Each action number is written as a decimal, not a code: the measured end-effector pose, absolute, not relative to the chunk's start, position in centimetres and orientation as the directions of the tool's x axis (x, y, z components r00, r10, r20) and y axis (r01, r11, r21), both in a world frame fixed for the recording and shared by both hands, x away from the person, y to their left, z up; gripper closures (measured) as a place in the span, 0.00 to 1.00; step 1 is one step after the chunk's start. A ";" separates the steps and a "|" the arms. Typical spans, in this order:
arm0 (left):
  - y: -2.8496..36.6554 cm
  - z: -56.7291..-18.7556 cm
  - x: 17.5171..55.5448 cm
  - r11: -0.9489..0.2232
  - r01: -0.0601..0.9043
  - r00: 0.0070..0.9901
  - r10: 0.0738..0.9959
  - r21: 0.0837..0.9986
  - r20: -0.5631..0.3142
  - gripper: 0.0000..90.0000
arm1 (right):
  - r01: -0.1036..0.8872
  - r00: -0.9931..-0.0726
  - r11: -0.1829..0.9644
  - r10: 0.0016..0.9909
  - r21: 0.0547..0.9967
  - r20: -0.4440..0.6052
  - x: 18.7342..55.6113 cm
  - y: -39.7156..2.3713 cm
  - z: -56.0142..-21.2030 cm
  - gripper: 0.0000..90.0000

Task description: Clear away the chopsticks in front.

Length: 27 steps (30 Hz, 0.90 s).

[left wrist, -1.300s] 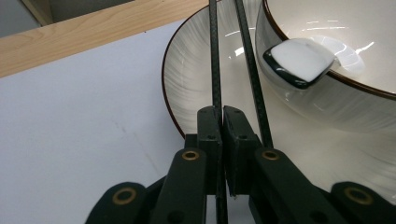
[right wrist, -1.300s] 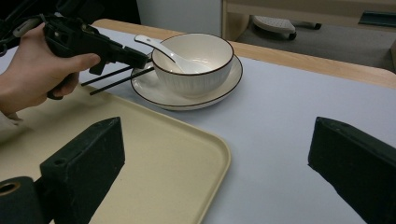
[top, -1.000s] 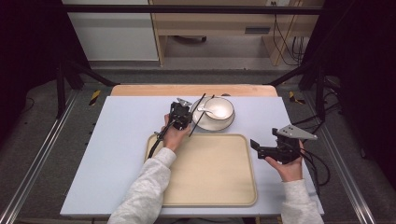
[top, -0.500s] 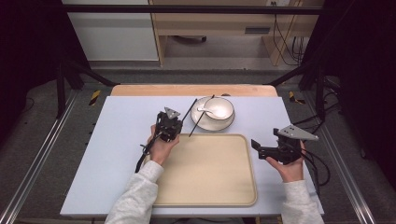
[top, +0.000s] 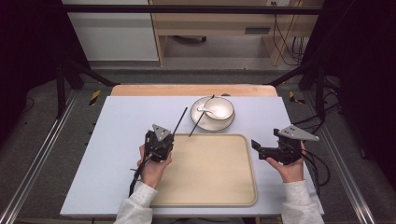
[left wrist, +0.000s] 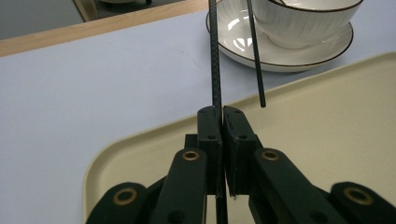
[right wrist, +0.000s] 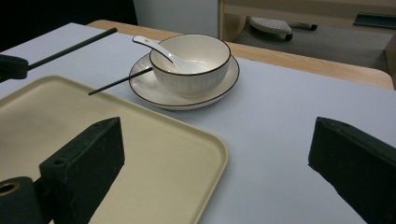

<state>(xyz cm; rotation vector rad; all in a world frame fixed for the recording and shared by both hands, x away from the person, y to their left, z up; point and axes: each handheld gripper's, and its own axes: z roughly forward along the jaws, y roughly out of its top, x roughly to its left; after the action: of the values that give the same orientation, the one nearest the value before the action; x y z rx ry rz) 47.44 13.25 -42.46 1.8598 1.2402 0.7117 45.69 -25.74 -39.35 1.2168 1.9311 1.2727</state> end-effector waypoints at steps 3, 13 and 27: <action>13.4 -42.9 46.1 -0.216 0.496 0.351 0.936 0.841 0.033 0.96 | 0.393 -0.461 0.150 0.886 0.907 0.053 45.6 -25.8 -39.3 0.04; 15.0 -44.7 42.3 -0.125 0.536 0.283 0.958 0.835 -0.038 0.96 | 0.391 -0.460 0.140 0.886 0.910 0.062 45.4 -25.8 -39.1 0.04; 16.9 -47.2 40.1 -0.088 0.599 0.199 0.979 0.796 -0.041 0.95 | 0.402 -0.467 0.151 0.882 0.903 0.060 45.5 -25.3 -39.4 0.04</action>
<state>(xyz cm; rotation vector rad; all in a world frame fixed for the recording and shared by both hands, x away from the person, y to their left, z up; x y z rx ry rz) 40.14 16.91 -47.20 1.7766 1.4818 0.6891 45.48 -25.28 -39.36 1.2205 1.9414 1.2812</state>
